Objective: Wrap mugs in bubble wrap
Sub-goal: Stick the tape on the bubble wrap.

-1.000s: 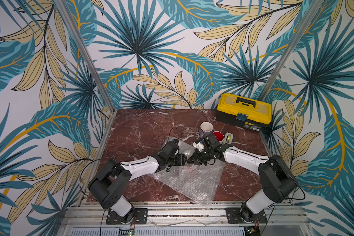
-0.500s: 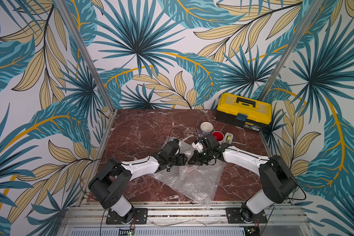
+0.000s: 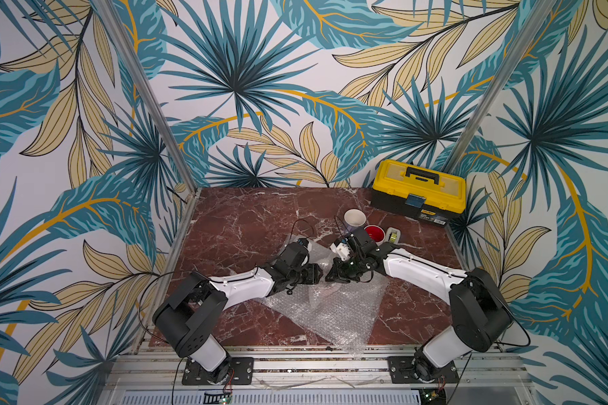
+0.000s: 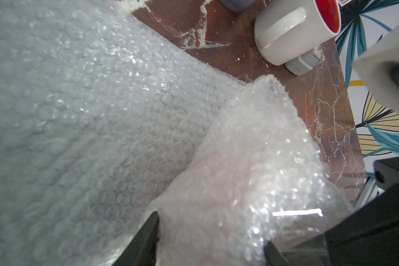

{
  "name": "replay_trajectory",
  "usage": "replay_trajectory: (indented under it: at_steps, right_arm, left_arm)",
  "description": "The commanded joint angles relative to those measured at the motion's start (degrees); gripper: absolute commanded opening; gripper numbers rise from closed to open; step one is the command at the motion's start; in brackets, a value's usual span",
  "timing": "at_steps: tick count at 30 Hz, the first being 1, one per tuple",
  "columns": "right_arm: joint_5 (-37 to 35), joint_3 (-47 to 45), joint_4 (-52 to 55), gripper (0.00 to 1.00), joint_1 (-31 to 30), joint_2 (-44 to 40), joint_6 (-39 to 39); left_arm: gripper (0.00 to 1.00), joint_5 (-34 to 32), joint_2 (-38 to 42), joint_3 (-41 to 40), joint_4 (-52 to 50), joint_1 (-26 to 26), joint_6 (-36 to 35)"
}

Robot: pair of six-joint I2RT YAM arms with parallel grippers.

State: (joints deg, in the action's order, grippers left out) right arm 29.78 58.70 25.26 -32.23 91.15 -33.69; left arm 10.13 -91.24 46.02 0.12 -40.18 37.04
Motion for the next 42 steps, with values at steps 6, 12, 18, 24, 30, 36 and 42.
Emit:
replay_trajectory:
  at_steps: [6, 12, 18, 24, 30, 36, 42]
  right_arm:
    - [0.6, 0.0, 2.9, 0.00, 0.3, -2.6, -2.0]
    - [-2.9, -1.1, 4.2, 0.00, -0.2, -0.8, -0.2]
    - [-9.1, -4.5, 0.7, 0.00, -1.2, 0.7, 2.6]
    - [-13.3, -9.3, -5.1, 0.03, -1.5, 0.5, 3.9]
    - [-14.6, -9.4, -4.8, 0.08, -1.6, -2.0, 4.3]
    - [-13.9, -5.7, -3.8, 0.26, -1.6, -4.6, 3.5]
    - [-13.4, -2.1, -1.9, 0.36, -1.6, -5.5, 3.3]
  left_arm:
    - [0.55, -1.0, -1.9, 1.3, -2.6, 0.3, -0.4]
    - [0.55, -0.9, -2.2, 1.7, -2.6, 0.3, -0.5]
    - [0.55, -1.1, -2.3, 1.7, -2.6, 0.2, -0.4]
    - [0.55, -0.9, -2.3, 1.6, -2.7, 0.3, -0.4]
    - [0.55, -0.8, -2.4, 1.6, -2.6, 0.2, -0.4]
    - [0.55, -0.8, -2.4, 1.6, -2.6, 0.2, -0.4]
    - [0.55, -0.8, -2.4, 1.7, -2.6, 0.1, -0.4]
